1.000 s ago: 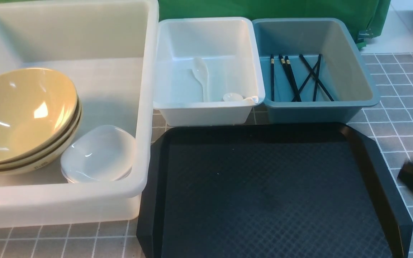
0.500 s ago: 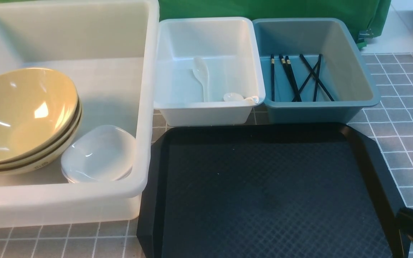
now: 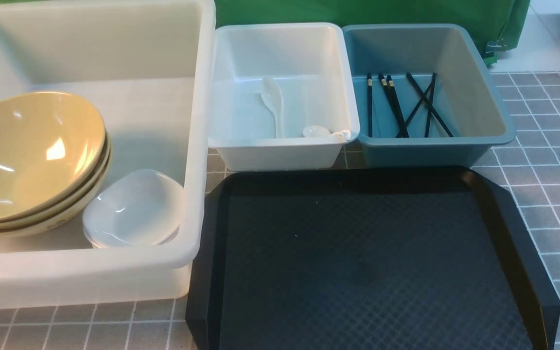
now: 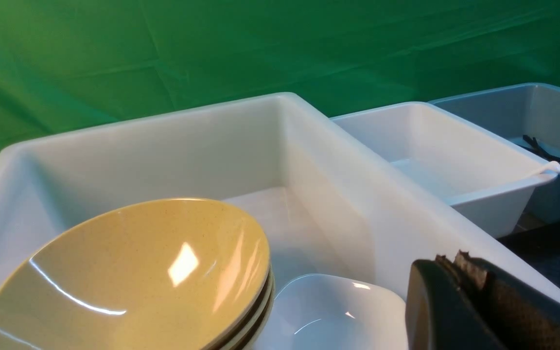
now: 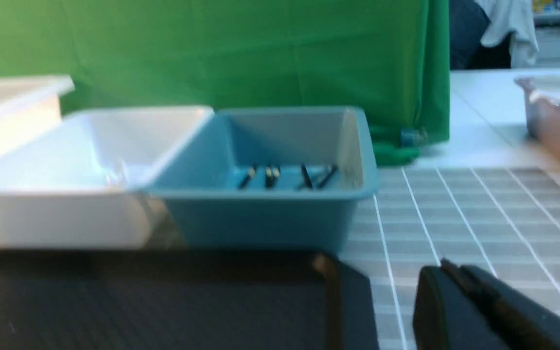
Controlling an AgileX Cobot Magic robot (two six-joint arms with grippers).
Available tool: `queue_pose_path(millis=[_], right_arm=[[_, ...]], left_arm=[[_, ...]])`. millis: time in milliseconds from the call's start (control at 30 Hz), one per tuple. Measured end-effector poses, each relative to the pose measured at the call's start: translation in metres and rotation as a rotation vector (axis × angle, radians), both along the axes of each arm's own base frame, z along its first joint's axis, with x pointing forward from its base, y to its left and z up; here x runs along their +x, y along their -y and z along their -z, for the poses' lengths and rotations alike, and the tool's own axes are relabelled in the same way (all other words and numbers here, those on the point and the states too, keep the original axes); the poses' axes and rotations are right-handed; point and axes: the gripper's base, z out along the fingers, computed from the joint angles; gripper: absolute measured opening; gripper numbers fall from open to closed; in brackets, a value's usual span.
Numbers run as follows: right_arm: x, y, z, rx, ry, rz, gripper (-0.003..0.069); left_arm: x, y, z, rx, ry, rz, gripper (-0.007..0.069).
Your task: On grey table put chopsticks spoon bowls plates into blue grey white boxes.
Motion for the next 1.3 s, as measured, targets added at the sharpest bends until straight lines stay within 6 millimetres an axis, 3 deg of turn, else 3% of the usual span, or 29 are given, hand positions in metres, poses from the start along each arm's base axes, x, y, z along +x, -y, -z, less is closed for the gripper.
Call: queue_pose_path(millis=[300, 1000, 1167, 1300], right_arm=[[-0.003, 0.000, 0.019, -0.032, -0.213, -0.005, 0.0043], [-0.003, 0.000, 0.020, -0.033, -0.216, -0.004, 0.0059], [-0.003, 0.000, 0.020, -0.033, -0.216, -0.004, 0.0064], [-0.003, 0.000, 0.020, -0.033, -0.216, -0.004, 0.0071]], left_arm=[[0.000, 0.000, 0.000, 0.001, -0.001, 0.000, -0.0008], [0.000, 0.000, 0.001, 0.002, -0.001, -0.001, -0.0008], [0.000, -0.004, 0.016, 0.072, -0.011, -0.052, -0.0008], [0.004, -0.010, 0.033, -0.039, -0.022, -0.184, -0.0008]])
